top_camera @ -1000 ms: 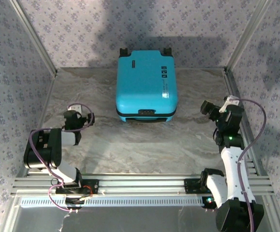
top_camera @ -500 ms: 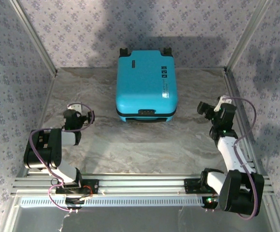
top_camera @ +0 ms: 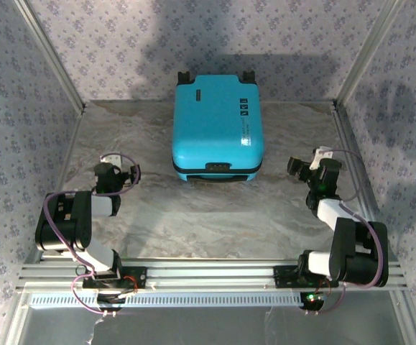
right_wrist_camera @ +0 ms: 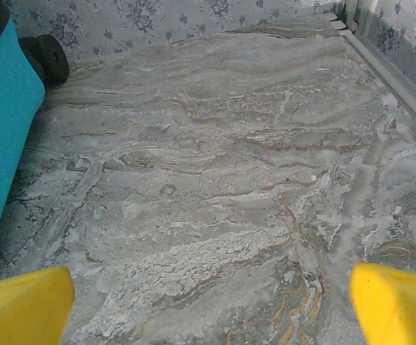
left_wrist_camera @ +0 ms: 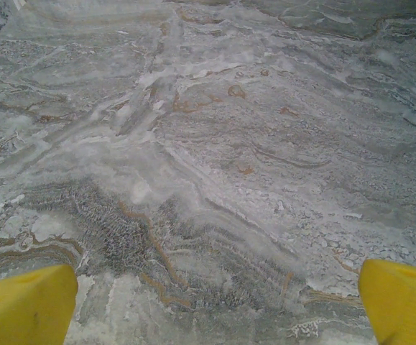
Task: Pack the luggage
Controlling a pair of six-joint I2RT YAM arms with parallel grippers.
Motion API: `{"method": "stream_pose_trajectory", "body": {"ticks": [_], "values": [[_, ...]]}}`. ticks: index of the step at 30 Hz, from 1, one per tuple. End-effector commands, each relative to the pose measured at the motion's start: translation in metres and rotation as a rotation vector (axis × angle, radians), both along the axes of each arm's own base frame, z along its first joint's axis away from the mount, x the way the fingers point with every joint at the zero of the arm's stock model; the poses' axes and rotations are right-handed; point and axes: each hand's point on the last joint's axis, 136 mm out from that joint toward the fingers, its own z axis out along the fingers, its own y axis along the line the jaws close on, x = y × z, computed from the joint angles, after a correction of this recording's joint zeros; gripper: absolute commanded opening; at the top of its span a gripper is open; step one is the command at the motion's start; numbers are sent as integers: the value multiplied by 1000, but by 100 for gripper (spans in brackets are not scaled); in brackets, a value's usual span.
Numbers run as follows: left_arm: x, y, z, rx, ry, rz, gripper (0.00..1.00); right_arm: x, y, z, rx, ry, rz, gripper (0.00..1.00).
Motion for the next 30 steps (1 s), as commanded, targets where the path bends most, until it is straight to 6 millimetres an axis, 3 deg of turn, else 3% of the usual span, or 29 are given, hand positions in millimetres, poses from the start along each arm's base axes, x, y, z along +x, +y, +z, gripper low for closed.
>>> {"method": "stream_pose_trajectory", "body": {"ticks": [1,6,13,18,30], "values": [[8,-2,19,15,-70,-16,100,5,4,4,-23,-33,33,100],[8,-2,19,15,-70,-16,100,9,7,-14,-19,-19,60,100],[8,-3,19,14,-69,-17,100,14,30,-37,-118,-13,119,100],[8,-3,19,15,-69,-18,100,12,21,-38,-105,-17,77,100],[9,-3,19,14,-70,-19,100,15,25,-39,-154,10,67,100]]}}
